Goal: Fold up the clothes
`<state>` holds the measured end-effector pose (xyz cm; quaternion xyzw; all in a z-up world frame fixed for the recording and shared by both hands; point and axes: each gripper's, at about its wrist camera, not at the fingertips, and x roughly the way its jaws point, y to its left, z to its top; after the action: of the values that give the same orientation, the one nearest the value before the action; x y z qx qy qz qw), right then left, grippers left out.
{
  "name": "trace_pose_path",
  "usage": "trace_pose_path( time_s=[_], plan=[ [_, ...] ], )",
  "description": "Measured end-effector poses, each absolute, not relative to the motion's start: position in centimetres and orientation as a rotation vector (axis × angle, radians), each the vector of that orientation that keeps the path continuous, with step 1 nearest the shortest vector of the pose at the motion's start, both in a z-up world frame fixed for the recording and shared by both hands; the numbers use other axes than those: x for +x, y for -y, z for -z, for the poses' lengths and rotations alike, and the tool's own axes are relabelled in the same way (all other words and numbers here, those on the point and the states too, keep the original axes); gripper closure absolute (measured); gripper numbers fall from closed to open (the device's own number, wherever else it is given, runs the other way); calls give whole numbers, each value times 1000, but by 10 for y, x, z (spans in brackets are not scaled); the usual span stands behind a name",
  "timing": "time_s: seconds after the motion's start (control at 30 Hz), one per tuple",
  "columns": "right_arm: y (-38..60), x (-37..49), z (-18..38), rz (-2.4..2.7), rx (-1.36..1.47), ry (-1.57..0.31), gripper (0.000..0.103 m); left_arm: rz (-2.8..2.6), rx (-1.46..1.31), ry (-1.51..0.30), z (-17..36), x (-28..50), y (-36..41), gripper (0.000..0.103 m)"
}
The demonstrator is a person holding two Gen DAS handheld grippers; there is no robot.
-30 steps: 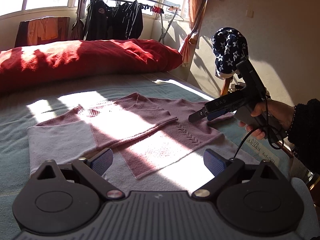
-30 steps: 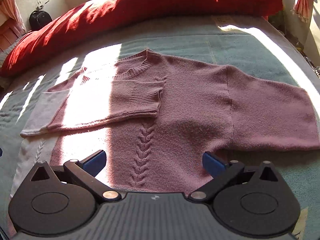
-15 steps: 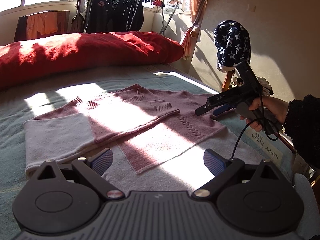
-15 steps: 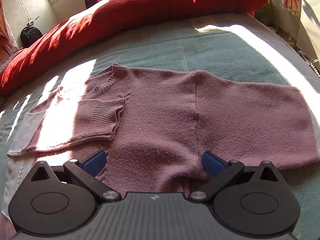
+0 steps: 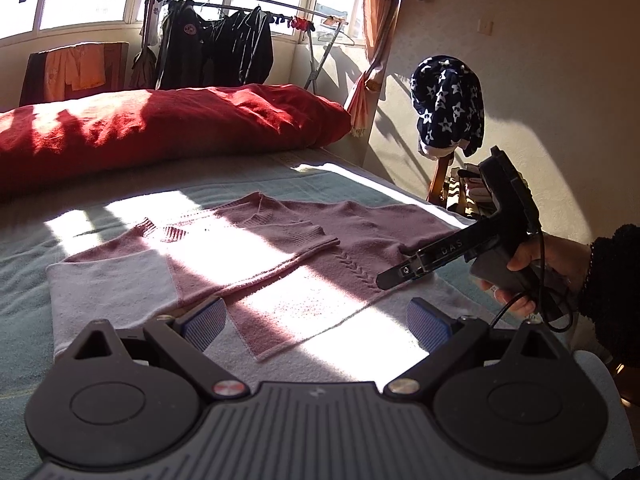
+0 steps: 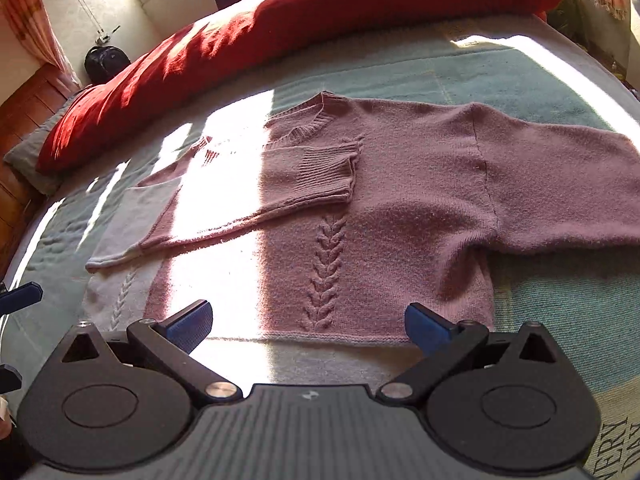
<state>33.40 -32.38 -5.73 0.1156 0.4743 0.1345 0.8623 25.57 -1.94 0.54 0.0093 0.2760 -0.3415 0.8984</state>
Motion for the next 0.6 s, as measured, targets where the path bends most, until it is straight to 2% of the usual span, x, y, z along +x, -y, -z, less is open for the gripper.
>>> trace_pose_path(
  time_s=[0.1,0.37,0.6],
  plan=[
    [336,327,68,-223,222,-1017,0,717,20,-567,-7,254,19,6],
    [340,316,39,-228,276,-958,0,724,23,-573,-5,254,22,6],
    [320,341,67,-219,218,-973,0,718,27,-586,-2,257,23,6]
  ],
)
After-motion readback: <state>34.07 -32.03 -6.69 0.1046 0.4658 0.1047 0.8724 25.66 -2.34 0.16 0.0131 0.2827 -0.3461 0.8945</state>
